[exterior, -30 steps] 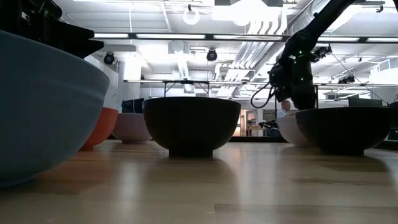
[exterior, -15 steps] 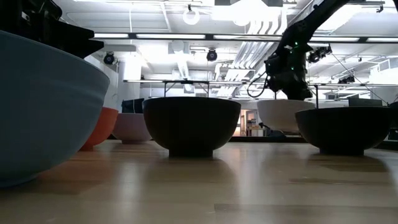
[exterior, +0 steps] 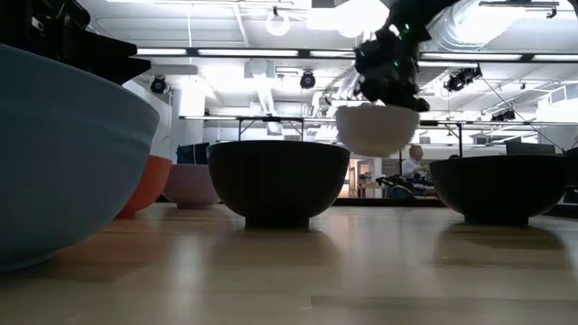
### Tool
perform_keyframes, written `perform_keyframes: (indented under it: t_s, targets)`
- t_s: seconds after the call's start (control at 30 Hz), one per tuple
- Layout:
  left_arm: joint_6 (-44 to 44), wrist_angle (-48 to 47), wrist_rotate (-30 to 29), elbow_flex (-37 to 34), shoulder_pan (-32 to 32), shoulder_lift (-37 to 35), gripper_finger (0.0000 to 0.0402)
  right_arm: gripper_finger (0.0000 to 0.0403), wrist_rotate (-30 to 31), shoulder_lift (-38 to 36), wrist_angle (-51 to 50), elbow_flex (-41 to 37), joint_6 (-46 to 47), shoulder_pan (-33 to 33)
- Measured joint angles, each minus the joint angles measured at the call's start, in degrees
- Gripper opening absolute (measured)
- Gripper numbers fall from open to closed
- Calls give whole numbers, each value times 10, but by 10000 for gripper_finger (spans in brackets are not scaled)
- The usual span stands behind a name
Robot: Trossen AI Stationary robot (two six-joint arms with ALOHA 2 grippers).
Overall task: Nest bowls inside each other
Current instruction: Stack the right white bowl on top of the black bowl
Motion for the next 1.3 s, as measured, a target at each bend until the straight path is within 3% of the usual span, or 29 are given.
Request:
perform_keyframes:
  t_s: [0.37,0.63,0.83,1.03,1.3]
  targets:
    - [-17,-3,0,0,0,0,186,0,-36,0,7,54,158,149]
    - [-30,-27,12,0,0,1,186,0,-65,8,77,55,250,230]
    - [-44,-28,15,0,0,1,186,0,-91,61,84,71,257,279]
    - [-60,-29,20,0,0,1,186,0,-78,147,45,191,216,309]
    - [-60,-30,21,0,0,1,186,0,25,277,-132,380,161,336]
